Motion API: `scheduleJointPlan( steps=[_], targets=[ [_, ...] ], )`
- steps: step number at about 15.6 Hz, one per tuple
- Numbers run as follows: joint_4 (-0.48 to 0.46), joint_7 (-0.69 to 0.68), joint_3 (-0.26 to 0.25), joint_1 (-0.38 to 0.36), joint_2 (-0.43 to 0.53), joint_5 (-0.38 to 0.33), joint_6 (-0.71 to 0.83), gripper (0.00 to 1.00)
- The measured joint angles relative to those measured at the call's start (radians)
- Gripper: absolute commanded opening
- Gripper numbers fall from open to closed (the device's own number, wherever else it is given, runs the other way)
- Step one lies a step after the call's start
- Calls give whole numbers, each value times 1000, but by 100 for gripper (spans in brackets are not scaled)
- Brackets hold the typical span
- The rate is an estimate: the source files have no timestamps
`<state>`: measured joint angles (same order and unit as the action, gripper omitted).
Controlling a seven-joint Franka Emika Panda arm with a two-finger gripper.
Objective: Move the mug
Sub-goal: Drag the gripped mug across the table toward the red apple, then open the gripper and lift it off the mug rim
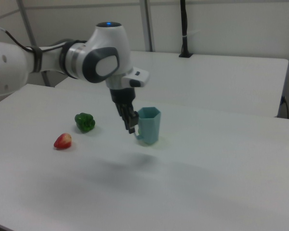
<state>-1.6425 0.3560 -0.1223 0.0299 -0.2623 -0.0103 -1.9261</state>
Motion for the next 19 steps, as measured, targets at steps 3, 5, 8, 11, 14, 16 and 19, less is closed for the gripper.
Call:
scheduleJointPlan(
  steps=[3, 5, 8, 11, 14, 16, 19],
  targets=[
    [-75, 0, 6, -58, 68, 0, 19, 20],
    [-162, 0, 8, -112, 132, 0, 21, 20],
    [-272, 3, 10, -185, 210, 0, 21, 20],
    [-325, 15, 11, -235, 217, 0, 15, 20],
    [-407, 66, 11, -291, 213, 4, -71, 20],
    [-445, 110, 11, -311, 201, 22, -132, 21],
    [-453, 127, 10, -313, 184, 28, -152, 35]
  ],
)
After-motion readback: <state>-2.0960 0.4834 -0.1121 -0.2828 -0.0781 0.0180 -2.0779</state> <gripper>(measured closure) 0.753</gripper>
